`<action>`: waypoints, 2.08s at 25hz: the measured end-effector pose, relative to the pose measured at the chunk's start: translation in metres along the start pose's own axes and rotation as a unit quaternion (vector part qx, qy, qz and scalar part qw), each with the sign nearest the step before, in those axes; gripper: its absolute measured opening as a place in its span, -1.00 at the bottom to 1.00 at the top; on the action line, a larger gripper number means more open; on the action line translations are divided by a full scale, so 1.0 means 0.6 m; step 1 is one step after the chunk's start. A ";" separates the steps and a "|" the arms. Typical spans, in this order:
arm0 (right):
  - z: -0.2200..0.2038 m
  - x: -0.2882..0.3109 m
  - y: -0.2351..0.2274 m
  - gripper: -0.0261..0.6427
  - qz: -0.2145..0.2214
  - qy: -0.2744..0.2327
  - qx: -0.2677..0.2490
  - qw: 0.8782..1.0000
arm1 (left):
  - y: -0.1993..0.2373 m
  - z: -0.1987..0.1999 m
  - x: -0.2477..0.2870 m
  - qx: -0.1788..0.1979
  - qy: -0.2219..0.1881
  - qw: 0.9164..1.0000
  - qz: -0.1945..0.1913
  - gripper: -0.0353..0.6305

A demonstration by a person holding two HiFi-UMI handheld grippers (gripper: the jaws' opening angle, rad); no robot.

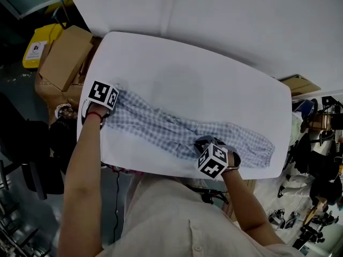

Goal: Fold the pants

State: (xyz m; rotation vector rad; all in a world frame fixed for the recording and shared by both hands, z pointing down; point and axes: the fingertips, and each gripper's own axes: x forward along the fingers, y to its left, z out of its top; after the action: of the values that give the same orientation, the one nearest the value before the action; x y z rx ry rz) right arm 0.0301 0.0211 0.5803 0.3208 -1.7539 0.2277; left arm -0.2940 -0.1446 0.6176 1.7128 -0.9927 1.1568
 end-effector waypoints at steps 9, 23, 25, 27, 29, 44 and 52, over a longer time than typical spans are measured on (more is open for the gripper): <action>-0.028 -0.030 -0.017 -0.60 0.010 -0.013 0.008 1.000 | 0.000 0.004 0.001 -0.003 -0.005 1.000 -0.007 -0.80; -0.044 -0.018 -0.042 -0.86 -0.032 0.015 -0.034 0.999 | 0.001 0.001 0.002 -0.012 -0.007 1.000 -0.012 -0.80; -0.039 -0.048 -0.052 -0.86 -0.030 -0.003 -0.015 0.999 | 0.001 0.002 0.001 -0.013 -0.007 1.000 -0.013 -0.80; -0.028 -0.087 -0.053 -0.87 -0.022 -0.031 -0.001 0.999 | 0.002 0.003 0.000 -0.014 -0.005 1.000 -0.015 -0.80; -0.011 -0.127 -0.038 -0.87 0.004 -0.060 0.007 0.998 | 0.002 0.002 0.000 -0.015 -0.003 1.000 -0.018 -0.80; -0.029 0.043 0.177 -0.87 0.200 0.010 -0.047 0.979 | 0.000 0.002 -0.001 -0.020 -0.002 1.000 -0.022 -0.80; -0.040 -0.031 0.181 -0.19 0.293 -0.023 0.025 0.955 | -0.003 0.005 -0.013 -0.018 -0.050 0.998 -0.023 -0.79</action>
State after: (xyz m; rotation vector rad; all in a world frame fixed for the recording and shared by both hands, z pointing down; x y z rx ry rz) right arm 0.0192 0.1326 0.5697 -0.1723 -1.8566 0.6946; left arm -0.2938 -0.1457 0.6091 1.7699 -1.0219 1.0272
